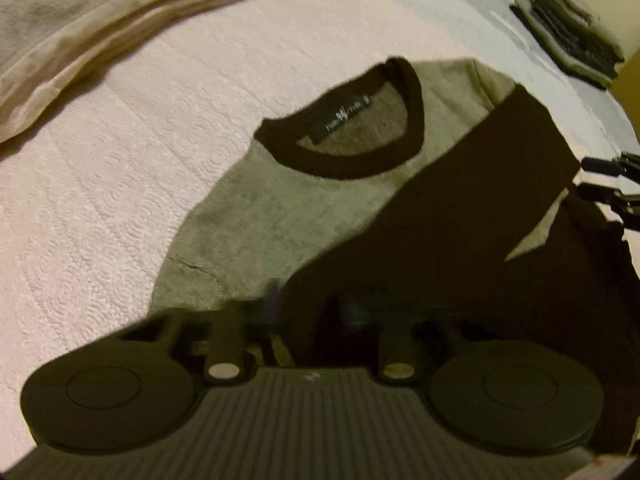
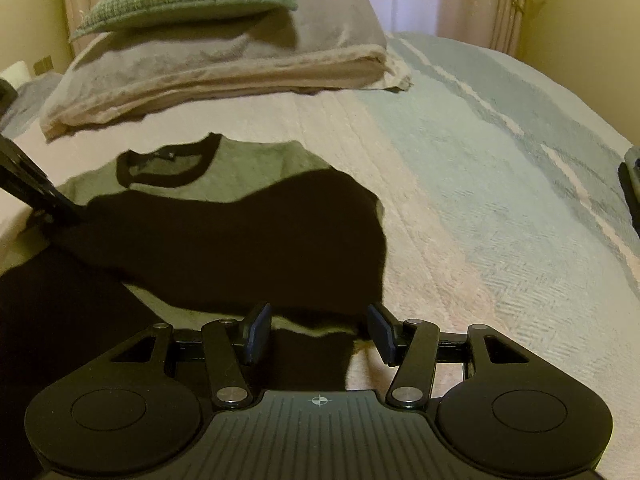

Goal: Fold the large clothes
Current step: 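Grasp the other black sleeve with the left gripper and lift it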

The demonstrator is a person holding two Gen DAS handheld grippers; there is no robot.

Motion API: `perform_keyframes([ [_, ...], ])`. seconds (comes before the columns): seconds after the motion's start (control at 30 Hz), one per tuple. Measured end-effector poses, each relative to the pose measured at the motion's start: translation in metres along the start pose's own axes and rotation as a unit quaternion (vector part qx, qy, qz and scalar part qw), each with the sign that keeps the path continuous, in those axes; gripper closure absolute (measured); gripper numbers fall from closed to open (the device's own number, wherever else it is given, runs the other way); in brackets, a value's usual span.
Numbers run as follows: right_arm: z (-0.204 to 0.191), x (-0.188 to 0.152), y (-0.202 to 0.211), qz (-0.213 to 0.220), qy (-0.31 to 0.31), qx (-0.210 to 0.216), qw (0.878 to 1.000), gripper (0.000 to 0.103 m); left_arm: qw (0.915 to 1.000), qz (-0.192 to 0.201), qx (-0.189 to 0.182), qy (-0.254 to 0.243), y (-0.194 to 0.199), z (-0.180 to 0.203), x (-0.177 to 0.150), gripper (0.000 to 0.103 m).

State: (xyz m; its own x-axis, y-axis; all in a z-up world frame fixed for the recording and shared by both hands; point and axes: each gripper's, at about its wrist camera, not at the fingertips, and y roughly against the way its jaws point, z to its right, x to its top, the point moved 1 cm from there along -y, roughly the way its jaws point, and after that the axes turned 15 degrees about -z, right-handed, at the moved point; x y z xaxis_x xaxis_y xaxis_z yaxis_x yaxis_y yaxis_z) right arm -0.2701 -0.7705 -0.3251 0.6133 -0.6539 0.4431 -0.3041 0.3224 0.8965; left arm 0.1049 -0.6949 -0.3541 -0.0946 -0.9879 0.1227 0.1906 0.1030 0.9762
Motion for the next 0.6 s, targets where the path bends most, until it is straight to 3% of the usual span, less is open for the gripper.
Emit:
perform_keyframes([
  [0.1, 0.003, 0.001, -0.008, -0.013, 0.016, -0.017, 1.0, 0.051, 0.9999, 0.008, -0.011, -0.005, 0.017, 0.005, 0.003, 0.101],
  [0.17, 0.002, 0.0, -0.012, -0.018, 0.026, -0.015, 0.999, 0.049, 0.9988, 0.03, -0.038, 0.004, 0.04, 0.007, 0.006, 0.101],
  [0.23, -0.001, -0.002, -0.016, -0.017, 0.04, -0.018, 0.999, 0.04, 0.9965, 0.06, -0.058, 0.009, 0.068, 0.009, 0.012, 0.101],
  [0.43, 0.001, 0.006, -0.028, -0.011, 0.023, -0.034, 0.999, 0.037, 0.9861, 0.136, -0.093, 0.02, 0.143, 0.002, 0.025, 0.101],
  [0.5, 0.007, 0.01, -0.03, -0.008, 0.001, -0.031, 0.999, 0.036, 0.9858, 0.139, -0.09, 0.027, 0.156, -0.006, 0.019, 0.101],
  [0.6, 0.011, 0.014, -0.034, 0.0, 0.0, -0.048, 0.999, 0.036, 0.9905, 0.113, -0.067, 0.04, 0.151, -0.017, 0.004, 0.101],
])
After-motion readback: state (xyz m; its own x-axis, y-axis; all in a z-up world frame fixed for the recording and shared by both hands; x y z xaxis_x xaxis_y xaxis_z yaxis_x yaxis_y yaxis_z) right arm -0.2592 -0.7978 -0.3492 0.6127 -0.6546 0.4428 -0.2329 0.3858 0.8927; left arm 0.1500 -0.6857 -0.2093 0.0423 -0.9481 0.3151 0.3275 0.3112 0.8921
